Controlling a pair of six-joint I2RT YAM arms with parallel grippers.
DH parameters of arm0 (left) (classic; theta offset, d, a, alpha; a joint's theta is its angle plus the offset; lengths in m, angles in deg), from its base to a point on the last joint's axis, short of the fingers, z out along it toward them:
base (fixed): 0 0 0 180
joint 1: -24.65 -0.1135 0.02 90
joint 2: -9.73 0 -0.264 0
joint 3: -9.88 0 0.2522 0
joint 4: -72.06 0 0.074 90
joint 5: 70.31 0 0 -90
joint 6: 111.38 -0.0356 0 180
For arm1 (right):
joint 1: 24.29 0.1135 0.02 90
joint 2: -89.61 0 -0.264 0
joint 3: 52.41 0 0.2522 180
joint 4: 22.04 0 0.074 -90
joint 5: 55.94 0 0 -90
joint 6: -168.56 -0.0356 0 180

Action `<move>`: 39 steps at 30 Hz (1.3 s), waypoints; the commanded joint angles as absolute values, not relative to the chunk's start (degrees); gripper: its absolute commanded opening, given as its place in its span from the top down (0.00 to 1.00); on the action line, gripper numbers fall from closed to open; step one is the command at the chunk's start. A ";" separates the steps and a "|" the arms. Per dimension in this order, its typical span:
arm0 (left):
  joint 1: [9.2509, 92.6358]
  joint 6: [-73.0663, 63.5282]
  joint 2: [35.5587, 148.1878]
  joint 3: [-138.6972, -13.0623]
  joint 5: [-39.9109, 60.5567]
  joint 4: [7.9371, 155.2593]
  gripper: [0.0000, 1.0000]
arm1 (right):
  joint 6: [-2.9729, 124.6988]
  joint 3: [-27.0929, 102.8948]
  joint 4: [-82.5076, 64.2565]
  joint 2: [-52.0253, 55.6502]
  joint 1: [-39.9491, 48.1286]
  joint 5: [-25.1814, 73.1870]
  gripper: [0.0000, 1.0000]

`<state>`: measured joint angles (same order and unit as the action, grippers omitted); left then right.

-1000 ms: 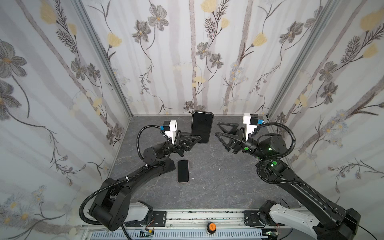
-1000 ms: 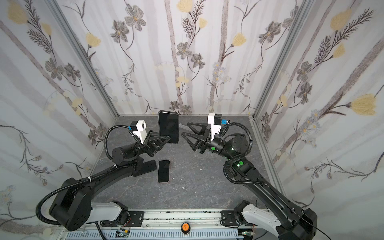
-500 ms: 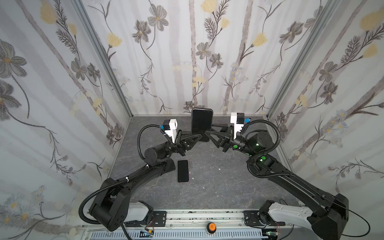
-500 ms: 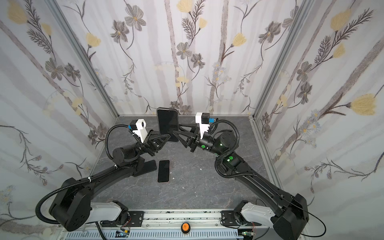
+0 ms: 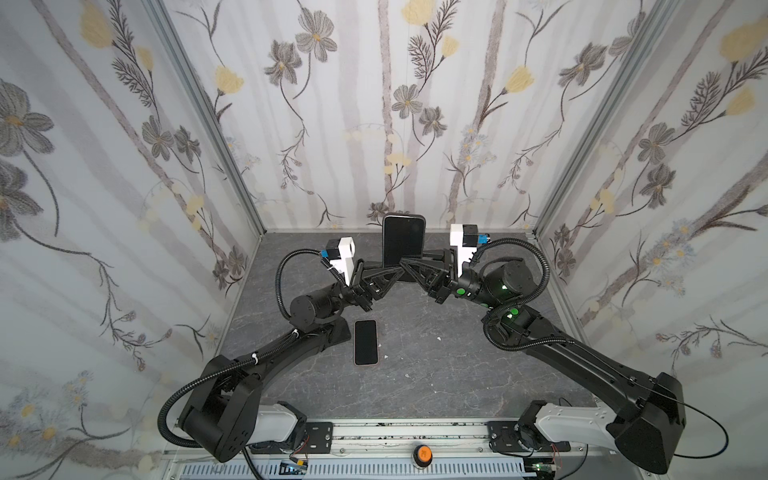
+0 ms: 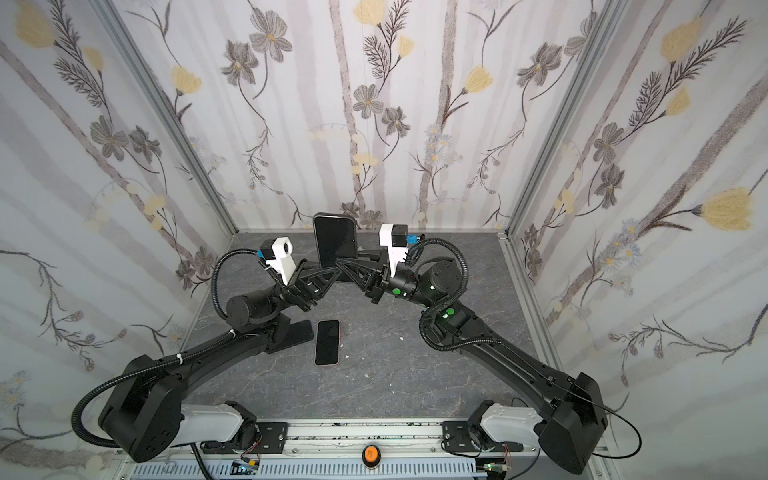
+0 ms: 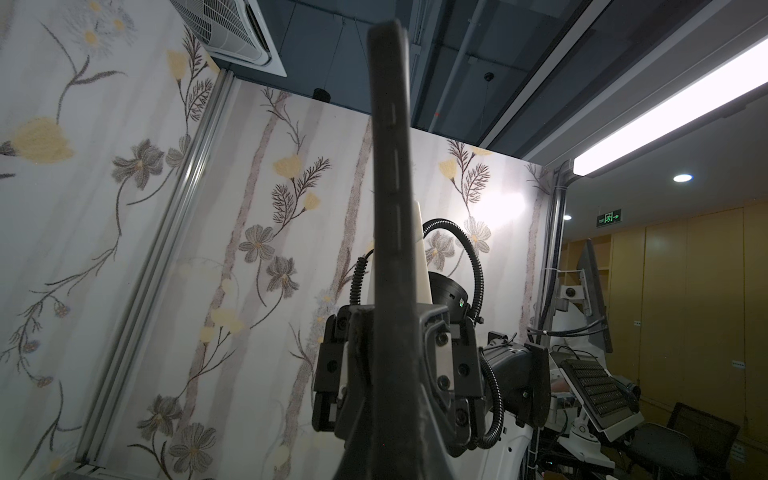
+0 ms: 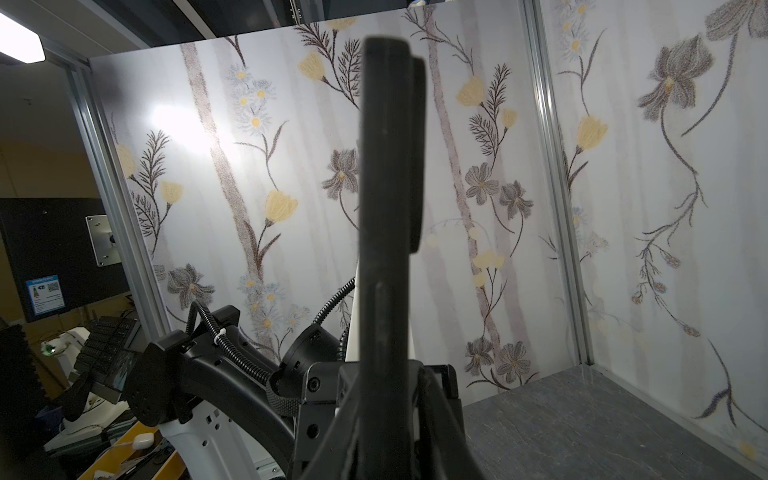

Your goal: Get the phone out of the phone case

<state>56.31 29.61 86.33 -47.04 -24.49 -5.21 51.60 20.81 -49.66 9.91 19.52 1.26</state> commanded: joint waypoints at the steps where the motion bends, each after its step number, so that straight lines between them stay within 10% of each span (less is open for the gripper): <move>1: 56.49 29.43 86.28 -46.81 -25.22 -14.82 1.00 | 51.23 21.28 -49.98 9.81 19.48 2.15 0.86; 8: 55.91 29.46 86.55 -46.42 -25.26 -14.81 1.00 | 51.38 21.21 -50.29 10.64 19.48 1.74 1.00; 15: 50.47 30.99 86.10 -46.19 -29.39 -12.18 0.61 | 59.52 20.81 -42.24 15.94 18.13 8.28 1.00; 26: 43.71 0.95 73.89 -57.23 -37.71 35.43 0.44 | 87.89 27.71 -11.96 20.41 15.35 17.70 1.00; 39: 37.99 -2.83 79.14 -71.88 -51.91 49.90 0.28 | 102.93 38.94 13.17 14.21 13.37 9.21 1.00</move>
<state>38.19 -1.61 78.55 -70.40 -47.64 47.49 97.26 37.79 9.31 14.87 13.44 11.53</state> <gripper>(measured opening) 0.723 0.105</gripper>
